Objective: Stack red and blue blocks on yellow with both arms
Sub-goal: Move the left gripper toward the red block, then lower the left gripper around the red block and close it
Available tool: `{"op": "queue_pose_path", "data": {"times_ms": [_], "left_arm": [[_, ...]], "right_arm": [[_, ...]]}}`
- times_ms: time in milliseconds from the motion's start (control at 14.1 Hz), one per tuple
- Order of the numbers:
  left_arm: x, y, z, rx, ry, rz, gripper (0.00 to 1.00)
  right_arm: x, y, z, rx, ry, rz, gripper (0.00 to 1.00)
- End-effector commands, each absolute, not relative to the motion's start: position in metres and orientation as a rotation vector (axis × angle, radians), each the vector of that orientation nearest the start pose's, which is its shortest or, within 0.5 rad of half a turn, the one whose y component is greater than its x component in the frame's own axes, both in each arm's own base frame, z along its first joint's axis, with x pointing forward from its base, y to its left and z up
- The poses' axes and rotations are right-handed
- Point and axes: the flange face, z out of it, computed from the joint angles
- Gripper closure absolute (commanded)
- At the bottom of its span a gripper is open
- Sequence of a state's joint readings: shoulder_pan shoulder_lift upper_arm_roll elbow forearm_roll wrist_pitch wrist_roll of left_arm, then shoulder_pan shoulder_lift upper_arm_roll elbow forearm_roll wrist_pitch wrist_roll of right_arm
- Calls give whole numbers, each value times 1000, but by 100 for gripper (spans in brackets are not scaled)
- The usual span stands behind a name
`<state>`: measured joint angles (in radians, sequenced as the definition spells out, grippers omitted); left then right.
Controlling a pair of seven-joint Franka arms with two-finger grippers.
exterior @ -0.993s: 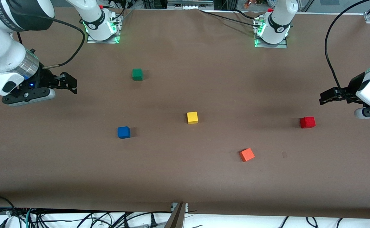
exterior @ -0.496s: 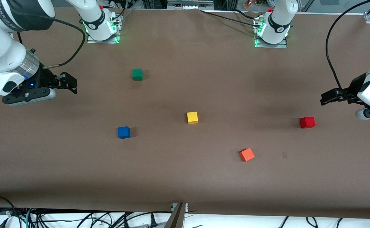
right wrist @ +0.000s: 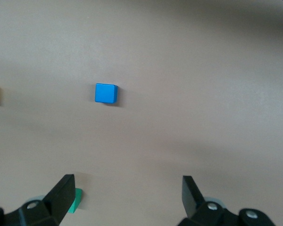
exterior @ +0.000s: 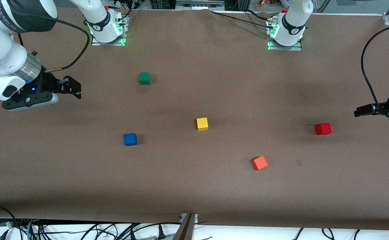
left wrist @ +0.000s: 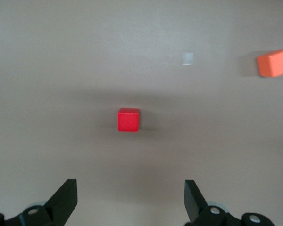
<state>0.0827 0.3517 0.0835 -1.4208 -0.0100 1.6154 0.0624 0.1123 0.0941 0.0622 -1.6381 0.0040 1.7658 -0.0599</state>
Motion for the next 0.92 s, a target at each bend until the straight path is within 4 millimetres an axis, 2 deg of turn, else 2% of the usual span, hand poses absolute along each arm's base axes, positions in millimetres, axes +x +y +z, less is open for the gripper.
{"op": "queue_pose_path", "data": {"times_ms": [0,142,284,426,709,851], "left_arm": [[661,102,440,-3130,-127,231,0],[669,114,395,-3128,-126,260,0],[673,119,355,-3132,-33,242,0],[664,132,317,-3133,-41,214,0],[637,131,256,-3131,-29,178,0],[623,128,235,-3136,-36,157,0]], "right_arm": [[584,102,562,-3118,-391,-73,0],[584,102,562,-3118,-389,-70,0],[584,103,562,-3118,-391,-73,0],[584,103,562,-3118,-391,-73,0],[584,109,564,-3119,-407,-81,0],[584,109,564,-3119,-407,-81,0]]}}
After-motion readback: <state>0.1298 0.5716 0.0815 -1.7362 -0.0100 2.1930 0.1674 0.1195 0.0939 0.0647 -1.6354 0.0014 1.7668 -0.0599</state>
